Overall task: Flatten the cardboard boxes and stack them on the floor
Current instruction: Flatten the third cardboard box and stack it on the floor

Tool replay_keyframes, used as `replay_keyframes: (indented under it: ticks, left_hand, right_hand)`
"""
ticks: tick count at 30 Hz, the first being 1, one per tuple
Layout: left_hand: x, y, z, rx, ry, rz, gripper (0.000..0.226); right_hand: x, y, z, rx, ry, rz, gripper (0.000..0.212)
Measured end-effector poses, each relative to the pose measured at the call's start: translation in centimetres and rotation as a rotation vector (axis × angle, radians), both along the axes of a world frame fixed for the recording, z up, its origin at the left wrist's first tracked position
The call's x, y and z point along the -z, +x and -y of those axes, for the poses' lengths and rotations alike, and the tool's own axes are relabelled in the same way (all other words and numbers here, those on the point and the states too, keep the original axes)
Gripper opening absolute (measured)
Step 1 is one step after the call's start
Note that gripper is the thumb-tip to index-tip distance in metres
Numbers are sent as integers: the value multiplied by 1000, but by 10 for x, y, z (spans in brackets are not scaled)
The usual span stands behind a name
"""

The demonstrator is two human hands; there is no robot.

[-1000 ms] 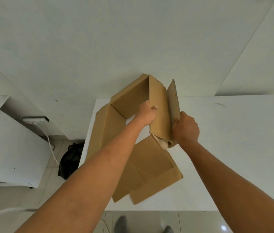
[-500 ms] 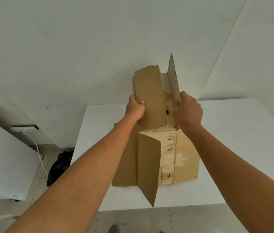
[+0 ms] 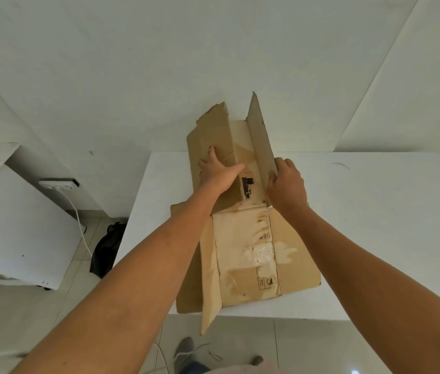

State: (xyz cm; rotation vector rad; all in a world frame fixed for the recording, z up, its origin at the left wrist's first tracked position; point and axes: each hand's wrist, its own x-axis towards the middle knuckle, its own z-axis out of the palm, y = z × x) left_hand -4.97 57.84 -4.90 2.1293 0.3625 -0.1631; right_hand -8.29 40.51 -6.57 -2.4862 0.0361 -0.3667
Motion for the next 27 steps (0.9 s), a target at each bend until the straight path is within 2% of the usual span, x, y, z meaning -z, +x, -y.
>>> replay_keyframes:
  ticks: [6,9,14,20,24,27]
  left_hand:
    - [14,-7,-32,-84,50,123,50]
    - [26,-13,-50,-144,94,134,58]
    - [63,-12,-76,-93,237,106,95]
    - [103,-7,-93,-17,348,93,87]
    - [126,-11,-91,97,643,39,94]
    - [142,-19,-87,265,860,62,79]
  right_hand:
    - [41,-1,1,30,126,-27,24]
    - [58,0,3,49,181,-49,26]
    - [78,16,-8,30,192,-125,30]
    - [109,28,-4,106,223,-246,32]
    - [114,33,-2,168,227,-267,37]
    - [117,34,0,198,137,-295,42]
